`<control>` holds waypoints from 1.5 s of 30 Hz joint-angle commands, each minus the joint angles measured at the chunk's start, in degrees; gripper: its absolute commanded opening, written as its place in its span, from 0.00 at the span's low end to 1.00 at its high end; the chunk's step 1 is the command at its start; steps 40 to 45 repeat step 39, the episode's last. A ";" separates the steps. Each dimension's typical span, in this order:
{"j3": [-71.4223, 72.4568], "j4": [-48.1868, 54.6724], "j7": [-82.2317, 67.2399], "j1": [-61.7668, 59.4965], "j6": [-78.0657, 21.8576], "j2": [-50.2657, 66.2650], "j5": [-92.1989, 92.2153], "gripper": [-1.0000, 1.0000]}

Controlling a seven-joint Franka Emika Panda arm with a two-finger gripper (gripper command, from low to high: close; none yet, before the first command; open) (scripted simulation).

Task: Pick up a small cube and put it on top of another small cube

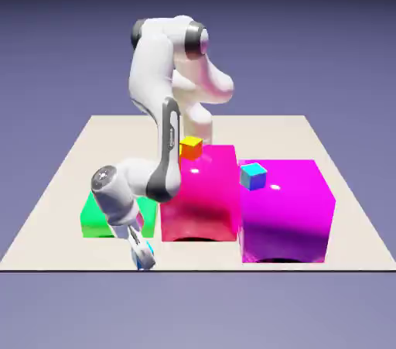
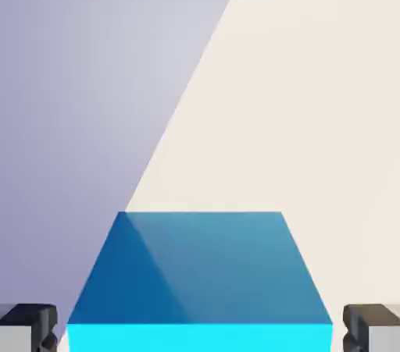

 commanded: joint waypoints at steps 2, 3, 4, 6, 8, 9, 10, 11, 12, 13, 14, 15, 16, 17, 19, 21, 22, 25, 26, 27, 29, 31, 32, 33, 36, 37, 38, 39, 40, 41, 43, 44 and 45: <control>-0.79 0.27 0.91 -0.04 -4.47 -4.15 -1.14 0.00; -1.12 0.08 0.54 0.24 -6.41 -6.23 -1.79 0.00; -1.38 -0.56 -0.92 0.93 -7.98 -8.30 -2.61 0.00; -1.88 -1.85 -3.85 2.31 -11.11 -12.46 -4.25 0.00; -2.39 -3.14 -6.77 3.69 -14.24 -16.61 -5.90 0.00; -2.64 -3.79 -8.23 4.38 -15.80 -18.69 -6.72 0.00; -2.90 -4.43 -9.69 5.07 -17.37 -20.76 -7.54 0.00; -3.15 -5.08 -11.15 5.76 -18.94 -22.84 -8.37 0.00; -3.40 -5.72 -12.61 6.45 -20.50 -24.92 -9.19 0.00; -3.66 -6.37 -14.07 7.14 -22.07 -26.99 -10.01 0.00; -3.91 -7.01 -15.53 7.83 -23.63 -29.07 -10.83 0.00; -4.16 -7.66 -16.99 8.52 -25.20 -31.15 -11.66 0.00; -4.42 -8.30 -18.45 9.21 -26.76 -33.22 -12.48 0.00; -4.67 -8.95 -19.91 9.90 -28.33 -35.30 -13.30 0.00; -5.18 -10.24 -22.83 11.28 -31.46 -39.45 -14.95 0.00; -5.69 -11.53 -25.75 12.66 -34.59 -43.60 -16.59 0.00; -5.94 -12.17 -27.21 13.35 -36.16 -45.68 -17.41 0.00; -6.70 -14.11 -31.60 15.43 -40.86 -51.92 -19.88 0.00; -6.75 -14.24 -31.89 15.57 -41.17 -52.34 -20.05 0.00; -6.75 -14.24 -31.89 15.57 -41.17 -52.34 -20.05 0.00; -6.91 -18.38 -31.86 15.48 -36.66 -51.97 -20.18 0.00; -7.07 -22.53 -31.83 15.39 -32.15 -51.61 -20.31 0.00; -7.12 -23.76 -31.82 15.36 -30.82 -51.51 -20.35 0.00; -7.12 -23.76 -31.82 15.36 -30.82 -51.51 -20.35 1.00; -6.96 -19.61 -31.85 15.45 -35.33 -51.87 -20.22 1.00; -6.88 -17.54 -31.87 15.50 -37.59 -52.05 -20.15 1.00; -6.80 -15.46 -31.88 15.54 -39.84 -52.23 -20.09 1.00; -6.75 -14.24 -31.89 15.57 -41.17 -52.34 -20.05 1.00; -6.75 -14.24 -31.89 15.57 -41.17 -52.34 -20.05 1.00; -6.75 -14.24 -31.89 15.57 -41.17 -52.34 -20.05 1.00; -6.75 -14.24 -31.89 15.57 -41.17 -52.34 -20.05 1.00; -6.75 -14.24 -31.89 15.57 -41.17 -52.34 -20.05 1.00; -6.75 -14.24 -31.89 15.57 -41.17 -52.34 -20.05 1.00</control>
